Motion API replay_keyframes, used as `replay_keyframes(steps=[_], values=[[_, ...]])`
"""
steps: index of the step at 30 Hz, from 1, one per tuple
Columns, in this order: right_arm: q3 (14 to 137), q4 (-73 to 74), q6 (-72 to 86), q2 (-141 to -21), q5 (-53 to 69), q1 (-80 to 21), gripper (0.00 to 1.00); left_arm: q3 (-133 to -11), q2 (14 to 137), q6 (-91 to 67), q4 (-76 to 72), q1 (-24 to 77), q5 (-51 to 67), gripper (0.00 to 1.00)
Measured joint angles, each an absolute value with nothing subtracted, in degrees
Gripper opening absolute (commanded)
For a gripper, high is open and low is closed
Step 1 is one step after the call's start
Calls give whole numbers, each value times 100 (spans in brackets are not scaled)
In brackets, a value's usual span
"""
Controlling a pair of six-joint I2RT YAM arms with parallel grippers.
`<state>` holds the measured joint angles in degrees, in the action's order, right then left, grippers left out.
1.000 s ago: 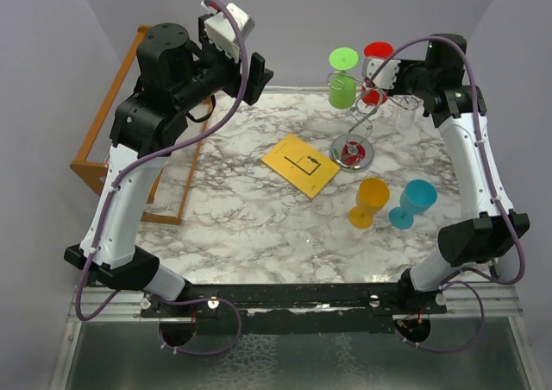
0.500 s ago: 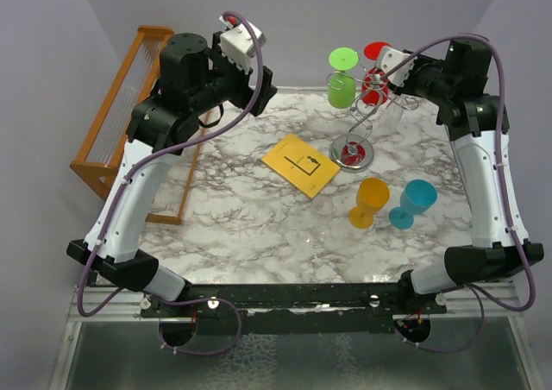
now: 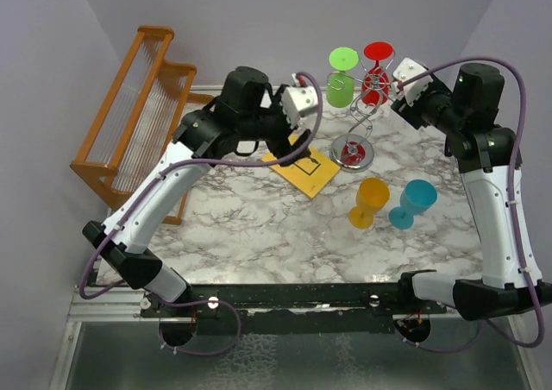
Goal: Place the wine glass upside down on the wine glass rack
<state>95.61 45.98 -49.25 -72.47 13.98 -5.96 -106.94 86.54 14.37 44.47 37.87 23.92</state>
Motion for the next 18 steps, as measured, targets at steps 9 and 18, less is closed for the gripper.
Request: replay_keyframes(steps=[9, 18], values=[[9067, 4641, -3948, -6462, 1918, -585, 59, -10645, 9192, 2436, 5321, 4703, 2519, 82], [8901, 4628, -3312, -6193, 2742, -132, 69, -10674, 9594, 2978, 5872, 5286, 2508, 76]])
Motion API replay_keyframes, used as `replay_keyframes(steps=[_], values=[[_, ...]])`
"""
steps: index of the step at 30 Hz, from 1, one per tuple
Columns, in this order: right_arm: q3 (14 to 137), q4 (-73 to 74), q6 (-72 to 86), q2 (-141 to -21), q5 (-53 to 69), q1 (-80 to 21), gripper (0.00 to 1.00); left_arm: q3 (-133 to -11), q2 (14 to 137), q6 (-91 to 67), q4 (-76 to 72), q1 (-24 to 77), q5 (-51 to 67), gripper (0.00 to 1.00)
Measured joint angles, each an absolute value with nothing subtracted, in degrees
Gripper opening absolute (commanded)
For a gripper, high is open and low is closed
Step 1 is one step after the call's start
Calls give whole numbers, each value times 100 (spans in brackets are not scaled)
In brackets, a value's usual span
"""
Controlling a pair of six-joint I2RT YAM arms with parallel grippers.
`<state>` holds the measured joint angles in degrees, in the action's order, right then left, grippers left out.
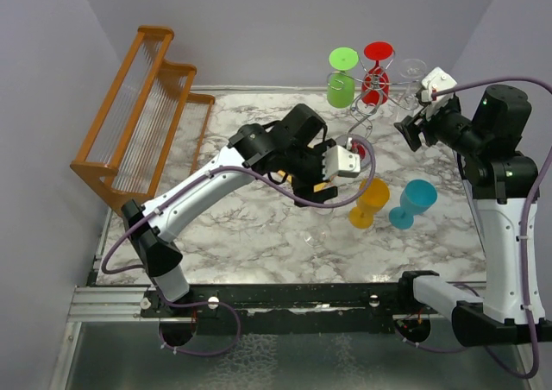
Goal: Place the wine glass upside down on the wine glass rack
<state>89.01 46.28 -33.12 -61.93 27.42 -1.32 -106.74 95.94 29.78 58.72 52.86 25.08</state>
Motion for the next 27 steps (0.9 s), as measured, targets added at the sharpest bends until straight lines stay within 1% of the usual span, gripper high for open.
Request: replay_keyframes(steps=[6, 12, 15, 19, 22, 27], values=[[8803, 4593, -3059, -6193, 2749, -99, 69, -10829, 9957, 3157, 5931, 5575, 2346, 61], [8803, 4543, -2976, -6180, 2749, -99, 69, -10829, 10210, 3310, 5970, 5697, 2104, 52], [8803, 4543, -2971, -6180, 2749, -99, 69, -10829, 10311, 3387, 5981, 5756, 2005, 46], [8801, 4541, -2974, -6180, 2749, -99, 69, -10829, 10353, 3487, 6053, 5791, 1962, 34], [8801, 4541, -2974, -6182, 2749, -99, 69, -10829, 10355, 3559, 6125, 5806, 1938, 21], [8801, 4541, -2974, -6204, 2751, -95, 69, -10818, 10385, 3636, 6195, 5815, 1900, 16]])
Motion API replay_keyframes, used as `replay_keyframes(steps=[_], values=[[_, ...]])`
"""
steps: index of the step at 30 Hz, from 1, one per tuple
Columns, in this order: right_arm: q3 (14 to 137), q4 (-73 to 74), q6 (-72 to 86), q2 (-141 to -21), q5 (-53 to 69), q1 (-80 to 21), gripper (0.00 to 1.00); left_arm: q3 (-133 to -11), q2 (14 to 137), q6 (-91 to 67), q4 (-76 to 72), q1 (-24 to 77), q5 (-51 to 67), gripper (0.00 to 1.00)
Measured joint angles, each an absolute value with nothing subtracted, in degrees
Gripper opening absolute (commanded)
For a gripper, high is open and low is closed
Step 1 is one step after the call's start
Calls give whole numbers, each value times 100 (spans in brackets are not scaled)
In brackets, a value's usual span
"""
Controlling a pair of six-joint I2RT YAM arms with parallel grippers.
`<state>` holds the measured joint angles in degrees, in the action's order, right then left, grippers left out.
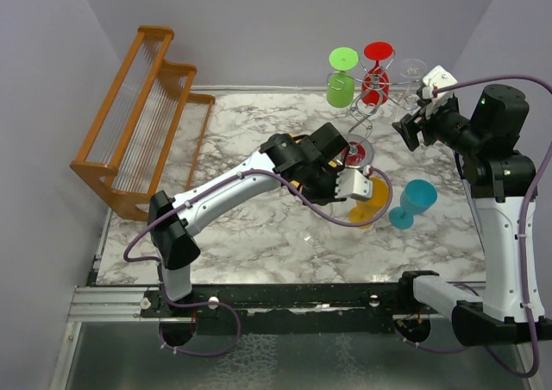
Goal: Place the wine glass upside down on the wine glass rack
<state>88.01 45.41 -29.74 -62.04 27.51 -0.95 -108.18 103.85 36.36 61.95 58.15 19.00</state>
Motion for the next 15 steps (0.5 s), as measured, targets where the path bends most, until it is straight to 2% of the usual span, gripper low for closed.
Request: replay_keyframes(steps=[6, 15], values=[[8801, 4541, -2974, -6241, 2751, -62, 69, -10755, 10388, 3693, 6246, 5819, 1898, 0], [8801, 4541, -3004, -6359, 2816, -62, 69, -10704, 10254, 3745, 6423, 5822, 1835, 0]])
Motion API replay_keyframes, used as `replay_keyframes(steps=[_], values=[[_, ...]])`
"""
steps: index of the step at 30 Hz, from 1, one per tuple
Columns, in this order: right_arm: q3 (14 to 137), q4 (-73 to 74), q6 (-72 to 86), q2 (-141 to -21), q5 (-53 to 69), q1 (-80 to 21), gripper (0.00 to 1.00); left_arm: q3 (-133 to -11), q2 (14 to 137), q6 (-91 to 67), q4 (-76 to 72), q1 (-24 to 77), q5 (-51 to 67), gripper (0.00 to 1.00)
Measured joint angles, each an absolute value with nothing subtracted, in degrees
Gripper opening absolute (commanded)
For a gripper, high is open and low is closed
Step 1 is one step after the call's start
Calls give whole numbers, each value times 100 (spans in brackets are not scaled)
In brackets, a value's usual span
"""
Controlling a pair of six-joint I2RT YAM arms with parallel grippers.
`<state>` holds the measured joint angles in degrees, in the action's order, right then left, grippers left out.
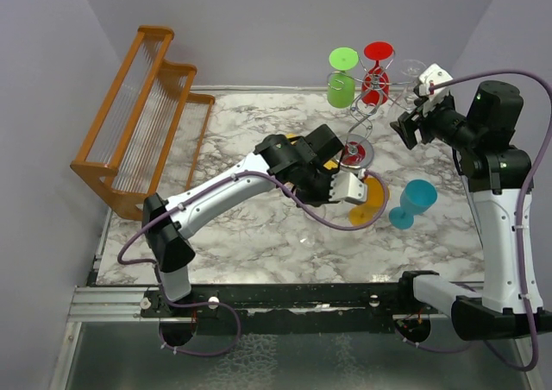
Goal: Place the wine glass upside down on the wine glass rack
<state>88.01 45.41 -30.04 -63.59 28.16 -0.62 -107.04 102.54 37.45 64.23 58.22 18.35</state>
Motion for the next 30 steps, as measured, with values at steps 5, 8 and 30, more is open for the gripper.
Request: replay_keyframes(steps=[5, 8, 30], values=[[8818, 4550, -2954, -6552, 2967, -38, 73, -10639, 9784, 3723, 6613, 5791, 1820, 0], [8984, 4598, -2832, -6768, 3017, -36, 73, -10801, 9456, 3677, 6737, 5658, 1918, 0], [9476, 3527, -655, -7476, 4742, -54, 64, -11983, 8508, 875, 4421, 2744, 3201, 0]])
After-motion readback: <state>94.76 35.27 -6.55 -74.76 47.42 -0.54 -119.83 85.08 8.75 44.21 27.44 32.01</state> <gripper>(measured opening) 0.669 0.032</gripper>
